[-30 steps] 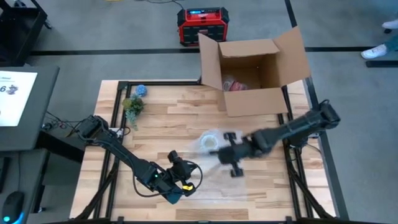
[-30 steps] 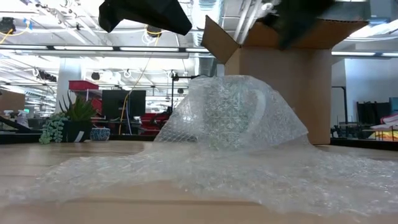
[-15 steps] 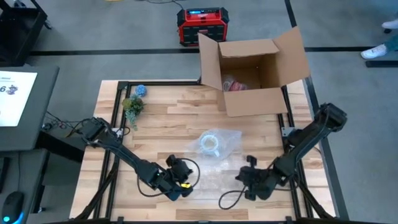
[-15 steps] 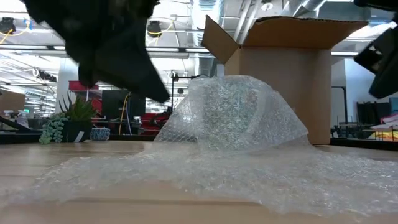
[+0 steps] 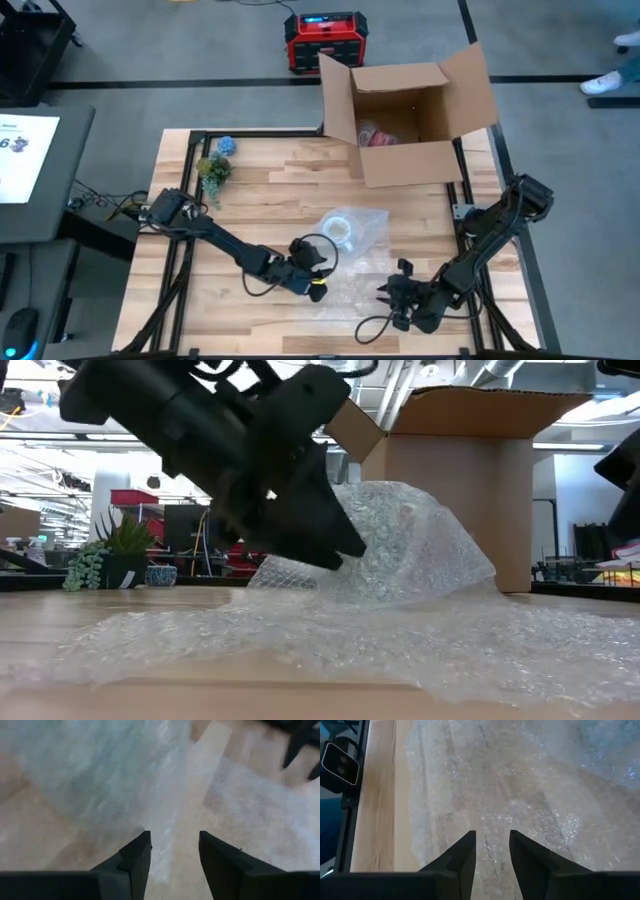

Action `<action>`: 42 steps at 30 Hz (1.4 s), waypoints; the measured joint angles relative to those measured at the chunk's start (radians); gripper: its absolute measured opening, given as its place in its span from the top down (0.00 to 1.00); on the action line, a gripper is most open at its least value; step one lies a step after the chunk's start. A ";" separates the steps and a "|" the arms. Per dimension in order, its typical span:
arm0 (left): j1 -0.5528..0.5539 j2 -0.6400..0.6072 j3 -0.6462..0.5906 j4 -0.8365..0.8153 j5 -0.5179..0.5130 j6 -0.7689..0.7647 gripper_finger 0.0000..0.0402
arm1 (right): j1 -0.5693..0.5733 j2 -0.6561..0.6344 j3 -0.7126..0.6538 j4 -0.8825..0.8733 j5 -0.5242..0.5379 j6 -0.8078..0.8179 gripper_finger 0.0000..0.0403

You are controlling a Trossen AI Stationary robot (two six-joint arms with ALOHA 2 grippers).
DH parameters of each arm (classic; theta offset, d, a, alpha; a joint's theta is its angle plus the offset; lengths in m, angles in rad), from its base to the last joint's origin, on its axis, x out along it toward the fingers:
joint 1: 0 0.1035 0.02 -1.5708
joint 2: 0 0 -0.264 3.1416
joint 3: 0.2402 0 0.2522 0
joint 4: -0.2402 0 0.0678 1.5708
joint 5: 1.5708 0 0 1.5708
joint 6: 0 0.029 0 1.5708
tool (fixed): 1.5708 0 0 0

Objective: Wrap mug
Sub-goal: Wrap the white patterned mug in the bubble wrap

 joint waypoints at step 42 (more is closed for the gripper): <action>-0.033 -0.008 0.002 0.248 0.004 0.027 1.00 | -0.086 0.000 0.000 0.363 -0.047 -0.861 0.44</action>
